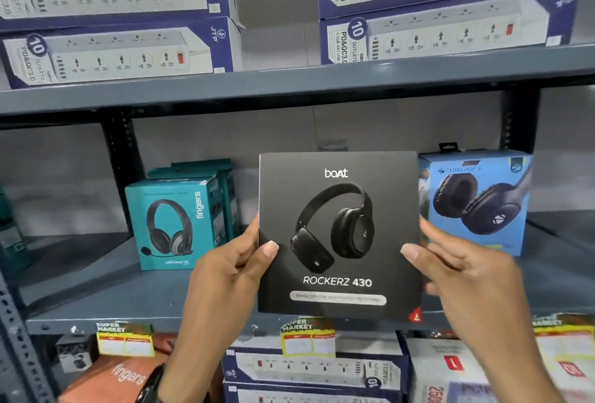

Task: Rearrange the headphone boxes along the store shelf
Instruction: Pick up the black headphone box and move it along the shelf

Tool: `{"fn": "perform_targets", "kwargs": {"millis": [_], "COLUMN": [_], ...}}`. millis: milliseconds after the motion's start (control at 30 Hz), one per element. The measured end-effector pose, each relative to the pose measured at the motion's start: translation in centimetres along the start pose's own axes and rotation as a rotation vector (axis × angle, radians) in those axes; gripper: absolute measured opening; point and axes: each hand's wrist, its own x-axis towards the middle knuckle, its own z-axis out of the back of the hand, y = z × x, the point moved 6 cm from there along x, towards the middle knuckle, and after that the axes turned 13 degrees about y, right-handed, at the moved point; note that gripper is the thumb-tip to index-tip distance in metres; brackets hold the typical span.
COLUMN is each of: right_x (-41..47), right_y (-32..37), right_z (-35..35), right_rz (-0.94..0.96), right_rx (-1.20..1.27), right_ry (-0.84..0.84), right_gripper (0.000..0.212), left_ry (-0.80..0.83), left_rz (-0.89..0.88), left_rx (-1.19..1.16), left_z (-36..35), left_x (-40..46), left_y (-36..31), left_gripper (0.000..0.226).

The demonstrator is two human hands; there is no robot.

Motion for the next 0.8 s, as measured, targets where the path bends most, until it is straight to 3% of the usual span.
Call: {"fn": "perform_targets", "kwargs": {"millis": [67,333,533,667,800], "right_x": [-0.9,-0.8,4.8,7.0,7.9], "right_y": [0.6,0.2,-2.0,-3.6,-4.0], "right_z": [0.2,-0.7,-10.6,-18.5,-23.6], "right_rz": [0.008,0.036,0.052,-0.022,0.003], "right_rx": [0.011,0.008,-0.133,-0.088,-0.072], "right_ry": [-0.01,-0.085,0.066,0.126,0.164], "right_gripper": [0.041,0.047,0.05,0.046,0.042], "left_ry": [-0.015,-0.068,-0.221,-0.319,-0.363], "left_rz": [0.007,0.002,0.058,0.094,0.103], "left_rx": [0.004,0.052,0.151,0.242,0.165], "left_z": [-0.1,0.9,6.6,10.1,12.5], "left_x": [-0.8,-1.2,-1.2,-2.4,-3.0], "left_y": [-0.3,0.7,5.7,9.0,11.3], "left_gripper": [0.074,0.07,0.051,0.05,0.051]}}
